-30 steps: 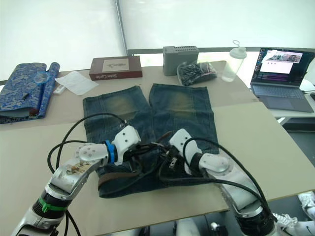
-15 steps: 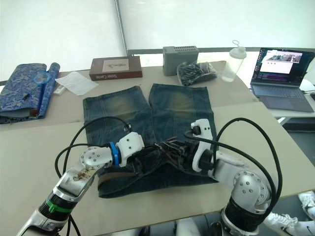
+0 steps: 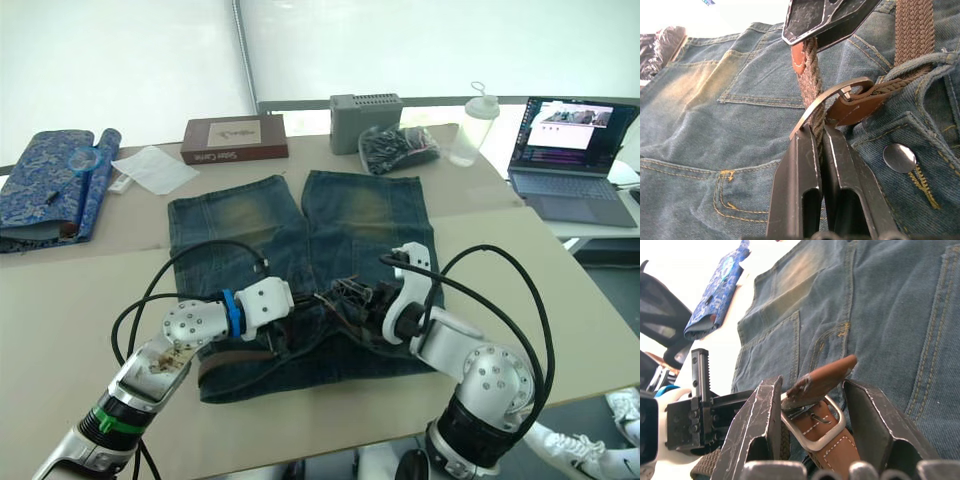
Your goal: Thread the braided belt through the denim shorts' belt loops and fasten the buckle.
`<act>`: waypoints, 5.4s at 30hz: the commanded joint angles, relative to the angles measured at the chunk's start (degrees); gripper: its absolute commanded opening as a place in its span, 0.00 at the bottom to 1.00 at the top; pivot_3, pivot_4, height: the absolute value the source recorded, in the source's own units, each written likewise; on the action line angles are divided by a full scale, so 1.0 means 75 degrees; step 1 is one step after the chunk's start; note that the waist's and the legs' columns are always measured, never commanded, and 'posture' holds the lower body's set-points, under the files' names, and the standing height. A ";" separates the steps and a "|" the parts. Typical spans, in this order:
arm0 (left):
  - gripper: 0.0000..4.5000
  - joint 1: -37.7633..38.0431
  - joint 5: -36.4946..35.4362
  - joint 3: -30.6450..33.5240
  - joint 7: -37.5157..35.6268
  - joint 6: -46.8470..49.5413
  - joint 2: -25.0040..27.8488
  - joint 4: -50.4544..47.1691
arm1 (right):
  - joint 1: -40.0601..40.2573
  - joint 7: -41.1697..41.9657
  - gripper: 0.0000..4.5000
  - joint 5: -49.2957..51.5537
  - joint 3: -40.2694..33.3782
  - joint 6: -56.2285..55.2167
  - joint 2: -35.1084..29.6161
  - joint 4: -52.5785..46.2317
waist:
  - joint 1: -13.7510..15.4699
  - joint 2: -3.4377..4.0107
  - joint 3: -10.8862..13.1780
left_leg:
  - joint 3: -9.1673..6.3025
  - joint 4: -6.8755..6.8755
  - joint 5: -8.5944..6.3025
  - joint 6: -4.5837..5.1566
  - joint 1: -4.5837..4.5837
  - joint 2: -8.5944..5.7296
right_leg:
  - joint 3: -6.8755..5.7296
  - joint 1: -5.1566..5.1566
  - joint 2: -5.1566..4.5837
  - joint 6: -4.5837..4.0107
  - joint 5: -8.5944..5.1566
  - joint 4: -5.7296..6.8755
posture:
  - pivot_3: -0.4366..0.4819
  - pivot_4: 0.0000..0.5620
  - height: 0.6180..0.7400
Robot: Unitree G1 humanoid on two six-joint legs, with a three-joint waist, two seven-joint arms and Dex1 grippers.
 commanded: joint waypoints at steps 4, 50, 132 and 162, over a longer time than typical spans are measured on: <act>0.00 -0.0032 0.0251 -0.0033 0.0027 -0.0541 -0.0059 0.0047 | -0.0070 -0.0519 0.48 0.0704 -0.0073 0.0053 -0.0001 -0.0012 | -0.0033 0.0001 0.0000 | 0.0000 -0.0001 0.0000 0.0000 0.0000 0.0001 | 0.0000 0.0000 0.0000 0.0000 0.0000 0.0000 | 0.48 0.27 1.00; 0.01 -0.1362 -0.4541 0.0745 -0.0823 0.5708 0.1268 -0.0488 | 0.0823 -0.0984 0.00 0.4654 0.1794 -0.2426 -0.2255 -0.0519 | -0.0131 0.0007 0.0004 | 0.0010 -0.0014 -0.0004 0.0010 0.0018 -0.0010 | 0.0025 0.0006 0.0026 0.0023 -0.0030 0.0010 | 0.48 0.27 1.00; 0.11 -0.0855 -0.0725 0.0571 0.1143 0.2021 0.0308 -0.1346 | -0.0309 -0.3533 0.00 0.6929 0.4043 -0.5613 -0.3995 0.1448 | -0.0103 -0.0002 0.0005 | 0.0052 -0.0007 -0.0013 0.0047 -0.0012 0.0024 | 0.0029 0.0007 -0.0012 0.0034 0.0005 -0.0054 | 0.48 0.27 1.00; 0.00 -0.2060 -0.4501 0.4209 0.3271 0.5284 -0.2171 -0.0502 | 0.0683 0.3511 0.01 -0.2269 0.7677 -0.6205 -0.5631 0.1396 | -0.0068 -0.0024 -0.0011 | 0.0057 0.0029 -0.0015 0.0046 -0.0001 0.0029 | 0.0025 0.0022 0.0005 0.0042 0.0022 -0.0061 | 0.48 0.27 1.00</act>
